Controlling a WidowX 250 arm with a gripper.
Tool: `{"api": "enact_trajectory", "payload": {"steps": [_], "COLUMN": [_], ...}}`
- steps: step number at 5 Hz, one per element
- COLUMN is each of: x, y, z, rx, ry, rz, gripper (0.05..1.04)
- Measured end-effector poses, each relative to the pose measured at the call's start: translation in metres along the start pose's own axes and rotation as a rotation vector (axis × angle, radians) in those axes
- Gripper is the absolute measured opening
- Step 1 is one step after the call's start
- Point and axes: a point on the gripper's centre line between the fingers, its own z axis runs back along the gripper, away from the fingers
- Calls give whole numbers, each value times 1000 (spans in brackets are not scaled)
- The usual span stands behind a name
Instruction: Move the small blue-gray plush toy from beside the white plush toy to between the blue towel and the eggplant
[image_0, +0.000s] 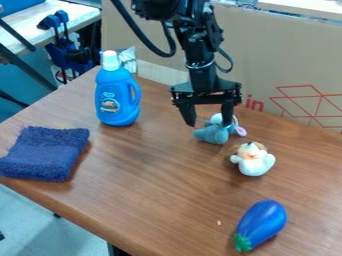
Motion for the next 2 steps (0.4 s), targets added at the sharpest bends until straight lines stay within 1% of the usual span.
{"api": "enact_trajectory", "payload": {"steps": [1,2], "x": [-1,-4], "y": [-4,0], "z": [-5,-21], "rx": [-10,18], "ry": [5,34], "rz": [18,19], "gripper": [1002,1002]}}
